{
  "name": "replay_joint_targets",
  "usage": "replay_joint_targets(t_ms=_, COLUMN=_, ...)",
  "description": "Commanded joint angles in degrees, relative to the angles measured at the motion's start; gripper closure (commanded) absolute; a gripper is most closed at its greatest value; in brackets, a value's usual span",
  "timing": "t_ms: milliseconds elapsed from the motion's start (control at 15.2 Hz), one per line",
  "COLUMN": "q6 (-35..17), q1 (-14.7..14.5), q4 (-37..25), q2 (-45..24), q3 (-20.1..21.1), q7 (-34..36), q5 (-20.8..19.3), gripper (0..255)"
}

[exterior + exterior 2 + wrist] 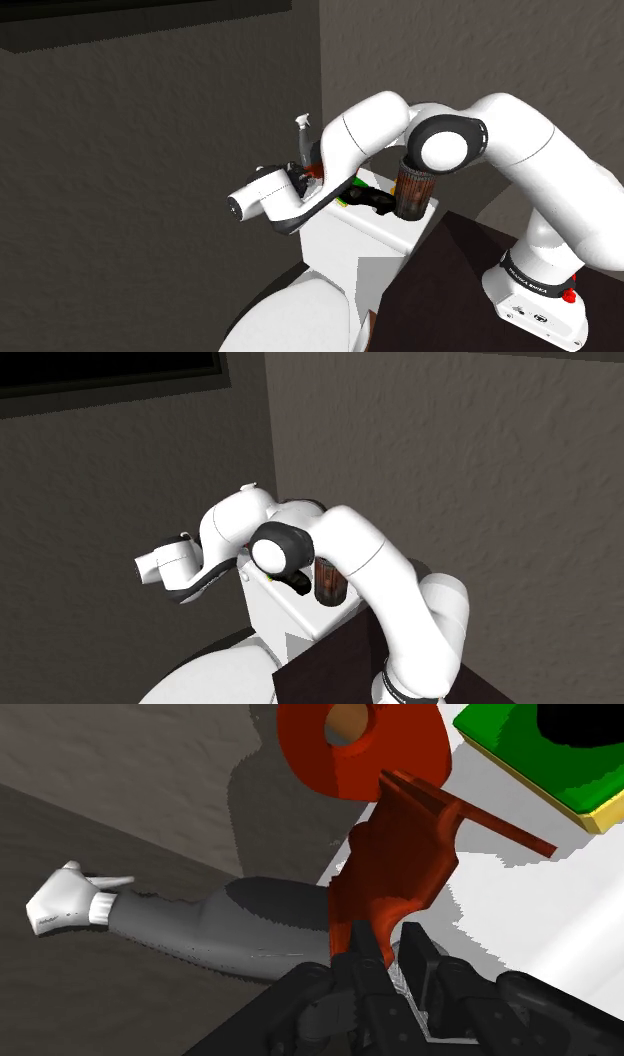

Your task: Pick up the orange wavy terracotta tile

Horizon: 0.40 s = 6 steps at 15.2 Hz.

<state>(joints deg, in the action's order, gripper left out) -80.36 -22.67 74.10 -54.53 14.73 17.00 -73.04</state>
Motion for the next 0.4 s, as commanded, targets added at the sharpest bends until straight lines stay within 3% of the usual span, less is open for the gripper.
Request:
replay_joint_targets(t_ms=0, q6=0.3, q1=0.1, q4=0.4, q2=1.1, q3=0.1, q7=-0.6, q5=0.1, gripper=255)
replay_joint_targets(t_ms=330, q6=0.8, q1=0.2, q4=1.0, q2=2.8, q3=0.3, q7=-1.6, q5=0.2, gripper=255)
